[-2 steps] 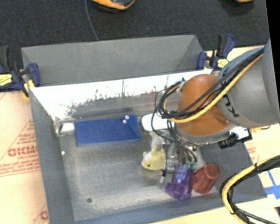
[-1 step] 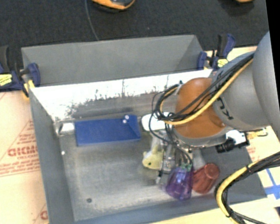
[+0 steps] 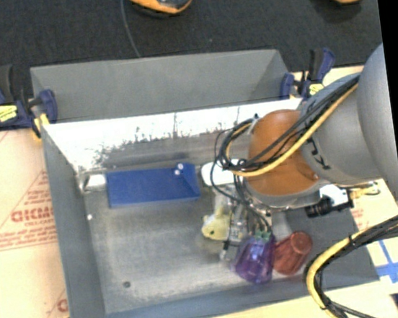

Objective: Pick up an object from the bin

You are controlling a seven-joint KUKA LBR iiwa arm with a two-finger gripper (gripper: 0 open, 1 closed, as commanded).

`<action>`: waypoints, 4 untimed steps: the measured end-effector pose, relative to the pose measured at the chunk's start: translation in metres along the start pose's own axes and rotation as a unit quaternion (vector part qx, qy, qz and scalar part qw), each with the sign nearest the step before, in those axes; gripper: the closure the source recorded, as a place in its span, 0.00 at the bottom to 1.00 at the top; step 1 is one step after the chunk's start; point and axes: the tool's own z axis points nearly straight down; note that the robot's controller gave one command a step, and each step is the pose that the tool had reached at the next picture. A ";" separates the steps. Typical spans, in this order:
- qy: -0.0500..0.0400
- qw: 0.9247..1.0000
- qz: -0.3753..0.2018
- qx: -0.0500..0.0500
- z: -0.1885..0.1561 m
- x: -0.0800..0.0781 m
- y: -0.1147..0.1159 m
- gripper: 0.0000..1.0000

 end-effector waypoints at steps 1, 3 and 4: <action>-0.006 0.997 -0.075 -0.001 0.012 0.003 0.042 1.00; -0.008 0.997 -0.074 -0.002 0.012 0.009 0.047 1.00; -0.009 0.998 -0.065 -0.002 0.013 0.008 0.050 1.00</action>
Offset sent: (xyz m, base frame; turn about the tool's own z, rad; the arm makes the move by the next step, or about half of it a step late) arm 0.0000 0.0000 0.0000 0.0000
